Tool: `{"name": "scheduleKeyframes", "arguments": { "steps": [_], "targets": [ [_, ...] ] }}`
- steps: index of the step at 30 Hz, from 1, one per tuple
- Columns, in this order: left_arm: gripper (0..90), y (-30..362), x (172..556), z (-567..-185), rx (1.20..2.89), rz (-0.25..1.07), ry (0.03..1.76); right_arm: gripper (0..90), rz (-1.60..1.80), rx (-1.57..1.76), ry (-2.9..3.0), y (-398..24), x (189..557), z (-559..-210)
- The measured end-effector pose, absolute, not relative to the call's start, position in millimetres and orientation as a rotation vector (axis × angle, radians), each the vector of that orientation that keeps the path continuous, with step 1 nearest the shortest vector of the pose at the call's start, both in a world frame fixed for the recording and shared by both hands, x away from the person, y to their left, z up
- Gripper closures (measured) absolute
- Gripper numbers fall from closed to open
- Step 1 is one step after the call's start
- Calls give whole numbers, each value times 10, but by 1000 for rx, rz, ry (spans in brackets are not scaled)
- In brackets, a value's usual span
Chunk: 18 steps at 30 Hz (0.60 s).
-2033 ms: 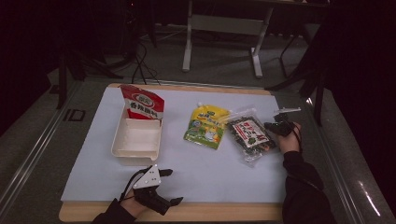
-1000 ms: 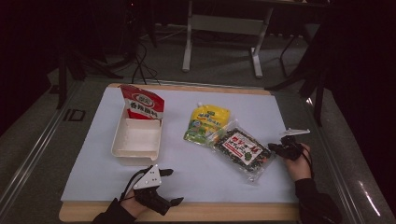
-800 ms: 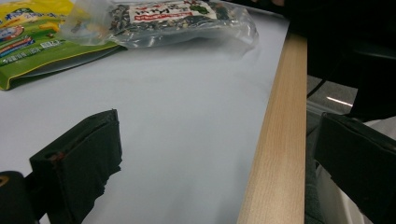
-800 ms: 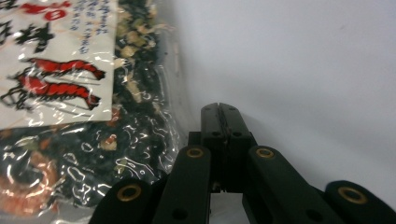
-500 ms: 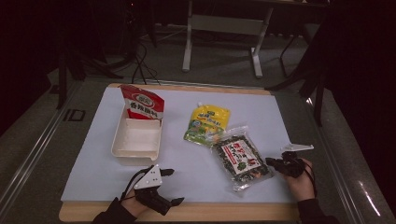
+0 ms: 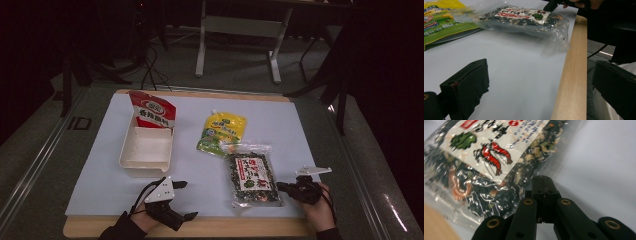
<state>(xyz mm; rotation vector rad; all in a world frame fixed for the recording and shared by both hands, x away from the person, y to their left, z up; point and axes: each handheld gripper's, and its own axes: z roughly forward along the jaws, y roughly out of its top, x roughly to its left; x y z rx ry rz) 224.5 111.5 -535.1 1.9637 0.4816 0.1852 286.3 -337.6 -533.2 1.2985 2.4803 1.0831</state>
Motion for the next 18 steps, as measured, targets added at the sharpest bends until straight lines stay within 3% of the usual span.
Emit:
{"name": "scheduleKeyframes", "arguments": {
  "steps": [10, 18],
  "targets": [
    [24, 1110, 2251, -5361, 1963, 178, 483, 900, 1055, 1209, 2519, -3274, 2821, -5277],
    [25, 1108, 2251, -5357, 1961, 185, 472, 856, 1118, 1114, 2441, -3311, 3037, -5006]
  ]
}}
